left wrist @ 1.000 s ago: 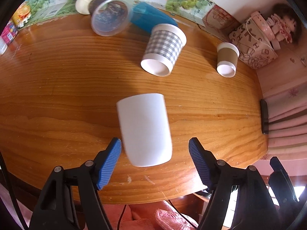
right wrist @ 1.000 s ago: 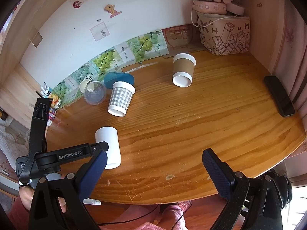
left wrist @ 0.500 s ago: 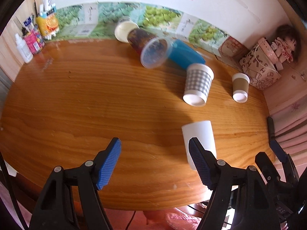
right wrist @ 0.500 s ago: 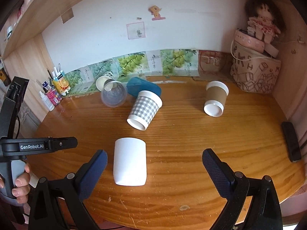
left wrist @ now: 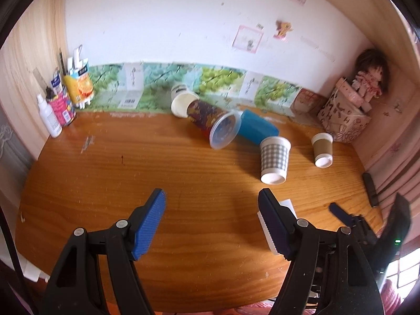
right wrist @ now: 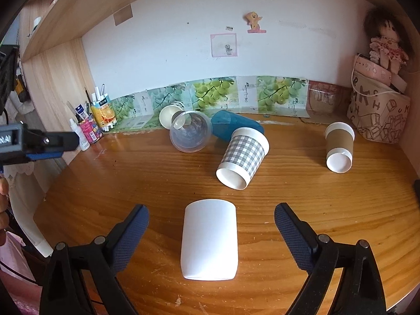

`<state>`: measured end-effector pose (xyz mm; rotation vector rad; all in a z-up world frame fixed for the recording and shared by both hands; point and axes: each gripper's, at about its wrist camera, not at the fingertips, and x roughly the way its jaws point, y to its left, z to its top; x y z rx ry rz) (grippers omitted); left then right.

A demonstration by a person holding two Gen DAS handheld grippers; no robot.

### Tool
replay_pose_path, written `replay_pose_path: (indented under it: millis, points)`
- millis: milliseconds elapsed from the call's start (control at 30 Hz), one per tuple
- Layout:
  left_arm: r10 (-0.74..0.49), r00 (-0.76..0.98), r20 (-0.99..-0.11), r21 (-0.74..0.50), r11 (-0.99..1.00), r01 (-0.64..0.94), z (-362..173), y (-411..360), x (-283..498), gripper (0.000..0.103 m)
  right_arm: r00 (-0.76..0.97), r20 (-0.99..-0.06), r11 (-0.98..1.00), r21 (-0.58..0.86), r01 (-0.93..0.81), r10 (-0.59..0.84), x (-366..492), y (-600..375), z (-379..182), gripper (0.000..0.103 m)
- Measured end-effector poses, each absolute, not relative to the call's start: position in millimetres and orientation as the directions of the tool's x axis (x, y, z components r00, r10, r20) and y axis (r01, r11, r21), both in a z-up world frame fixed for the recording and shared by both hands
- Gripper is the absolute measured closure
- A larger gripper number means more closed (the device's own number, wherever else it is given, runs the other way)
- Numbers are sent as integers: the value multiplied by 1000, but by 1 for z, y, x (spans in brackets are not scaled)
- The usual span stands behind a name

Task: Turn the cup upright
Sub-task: 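Close the right gripper on the white cup while the left gripper opens and withdraws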

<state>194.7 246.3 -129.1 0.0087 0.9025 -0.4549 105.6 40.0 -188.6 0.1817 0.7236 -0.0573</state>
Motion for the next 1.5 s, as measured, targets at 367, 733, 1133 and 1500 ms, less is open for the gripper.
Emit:
replay_pose_path:
  millis: [367, 733, 1133, 1500]
  points:
    - [-404, 572, -713, -79, 858, 508, -109, 243, 198, 27, 708, -705, 962, 164, 219, -41, 127, 40, -220, 7]
    - [-460, 502, -732, -50, 772, 634, -113, 227, 211, 27, 669, -741, 942, 189, 276, -47, 144, 43, -235, 7]
    - [-438, 442, -783, -78, 773, 629, -126, 236, 228, 26, 587, -804, 947, 106, 303, -98, 164, 52, -252, 18]
    - [-438, 422, -794, -95, 774, 626, -129, 241, 234, 26, 540, -832, 957, 40, 287, -127, 172, 58, -262, 31]
